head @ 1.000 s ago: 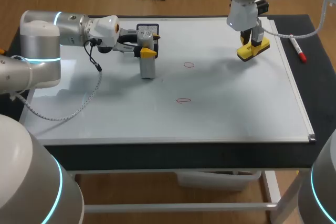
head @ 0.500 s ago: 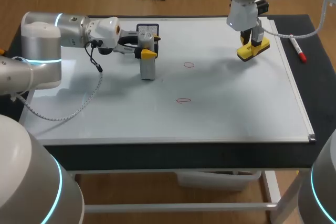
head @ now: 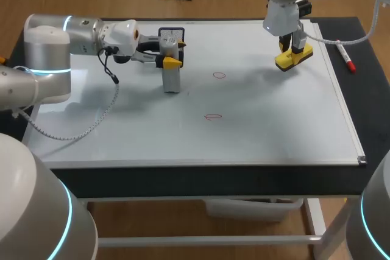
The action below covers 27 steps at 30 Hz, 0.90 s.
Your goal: Pick up the inspection probe, press it on each red-marked spot on the whiteboard one by one, put down the probe, pick up the eraser, and wipe off all the red marks.
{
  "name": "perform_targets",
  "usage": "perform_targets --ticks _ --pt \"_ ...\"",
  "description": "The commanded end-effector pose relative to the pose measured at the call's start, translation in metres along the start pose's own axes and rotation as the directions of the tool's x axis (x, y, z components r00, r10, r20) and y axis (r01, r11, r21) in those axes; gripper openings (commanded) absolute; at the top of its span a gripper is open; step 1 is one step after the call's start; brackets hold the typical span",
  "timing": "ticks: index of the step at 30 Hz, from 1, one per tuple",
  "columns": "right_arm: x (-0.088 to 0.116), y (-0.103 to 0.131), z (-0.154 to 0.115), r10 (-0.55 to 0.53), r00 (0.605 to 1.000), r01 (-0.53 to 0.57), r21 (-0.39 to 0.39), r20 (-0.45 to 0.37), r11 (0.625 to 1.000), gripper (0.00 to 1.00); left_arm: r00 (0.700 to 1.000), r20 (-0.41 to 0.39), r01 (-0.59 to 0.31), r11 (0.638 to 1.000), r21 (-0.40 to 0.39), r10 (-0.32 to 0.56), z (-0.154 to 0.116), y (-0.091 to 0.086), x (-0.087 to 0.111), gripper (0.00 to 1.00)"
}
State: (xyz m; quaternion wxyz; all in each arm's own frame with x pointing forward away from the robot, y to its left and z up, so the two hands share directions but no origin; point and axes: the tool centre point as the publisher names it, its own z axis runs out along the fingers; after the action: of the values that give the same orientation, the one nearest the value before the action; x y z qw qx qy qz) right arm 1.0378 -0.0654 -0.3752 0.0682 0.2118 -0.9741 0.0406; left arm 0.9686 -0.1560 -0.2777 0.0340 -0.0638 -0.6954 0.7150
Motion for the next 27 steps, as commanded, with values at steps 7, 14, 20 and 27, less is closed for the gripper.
perform_targets --ticks 7,14,20,27 --pt "0.000 -0.001 -0.002 -0.001 1.000 0.001 0.003 -0.003 1.000 0.00 0.999 0.038 0.001 1.000 0.004 -0.001 -0.012 -0.014 -0.005 0.00" --pt "0.000 -0.001 -0.002 -0.001 1.000 0.001 0.003 -0.003 1.000 0.00 0.997 0.080 -0.007 1.000 0.010 0.007 -0.036 -0.023 -0.011 0.00" --pt "0.000 -0.001 -0.002 -0.001 1.000 0.001 0.003 -0.003 1.000 0.00 0.991 0.133 -0.020 1.000 -0.012 0.021 -0.069 -0.031 -0.018 0.00" --pt "0.000 -0.001 -0.002 -0.001 1.000 0.001 0.003 -0.003 1.000 0.00 0.976 0.211 -0.045 0.998 -0.040 0.052 -0.116 -0.036 -0.028 0.00"
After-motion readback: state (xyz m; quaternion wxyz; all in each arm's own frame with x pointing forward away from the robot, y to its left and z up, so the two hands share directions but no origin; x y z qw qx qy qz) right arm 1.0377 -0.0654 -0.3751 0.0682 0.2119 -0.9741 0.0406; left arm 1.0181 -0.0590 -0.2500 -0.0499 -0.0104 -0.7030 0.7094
